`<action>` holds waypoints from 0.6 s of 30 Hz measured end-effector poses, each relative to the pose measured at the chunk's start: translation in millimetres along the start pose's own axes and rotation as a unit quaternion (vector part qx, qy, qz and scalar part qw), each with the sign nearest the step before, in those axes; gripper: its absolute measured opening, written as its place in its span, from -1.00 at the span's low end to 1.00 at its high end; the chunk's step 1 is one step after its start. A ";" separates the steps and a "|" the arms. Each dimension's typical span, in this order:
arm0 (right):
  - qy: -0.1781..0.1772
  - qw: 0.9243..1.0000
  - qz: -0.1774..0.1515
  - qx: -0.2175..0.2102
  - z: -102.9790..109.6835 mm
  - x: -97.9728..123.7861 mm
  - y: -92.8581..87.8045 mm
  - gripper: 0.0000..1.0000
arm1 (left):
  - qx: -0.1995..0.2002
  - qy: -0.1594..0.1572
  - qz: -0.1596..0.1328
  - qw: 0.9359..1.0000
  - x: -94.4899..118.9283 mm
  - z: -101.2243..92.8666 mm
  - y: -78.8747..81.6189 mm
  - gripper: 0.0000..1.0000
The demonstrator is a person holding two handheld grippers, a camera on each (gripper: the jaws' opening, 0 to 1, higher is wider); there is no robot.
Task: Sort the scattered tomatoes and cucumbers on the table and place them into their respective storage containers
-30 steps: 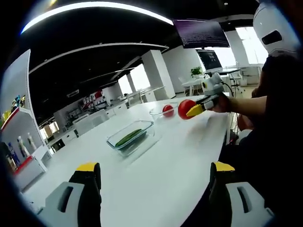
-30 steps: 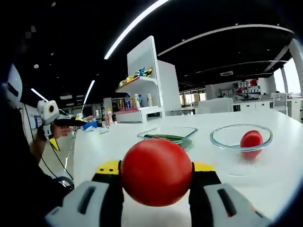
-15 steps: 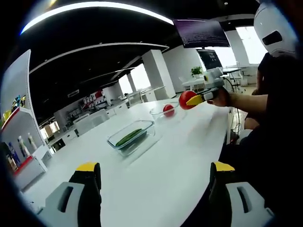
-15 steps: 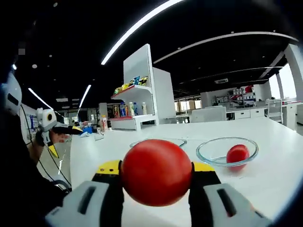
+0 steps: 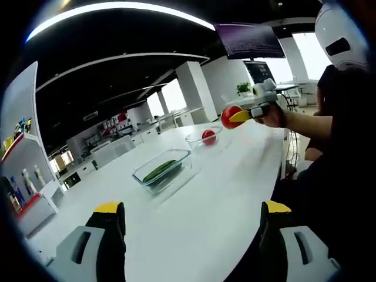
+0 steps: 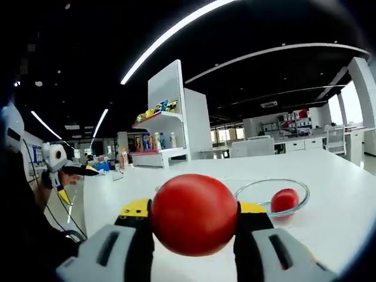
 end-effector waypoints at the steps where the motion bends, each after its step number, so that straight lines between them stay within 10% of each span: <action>1: 0.001 1.000 -0.002 -0.001 -2.0 0.5 0.3 0.02 | 0.000 0.000 0.000 1.000 0.0 -0.1 -0.1 0.89; 18: -0.001 0.999 -0.046 0.008 -13.5 5.7 42.4 0.01 | -0.003 -0.001 0.002 1.000 -0.7 -0.3 0.3 0.89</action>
Point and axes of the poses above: the point that each gripper's makers call its tool centre point, and the gripper's own axes: x roughly backward along the fingers, z roughly to its left, y roughly out of its top, the point moved 8 cm from there along x, roughly backward along the fingers, and after that the axes turned 8 degrees about z, right-handed, at the moved point
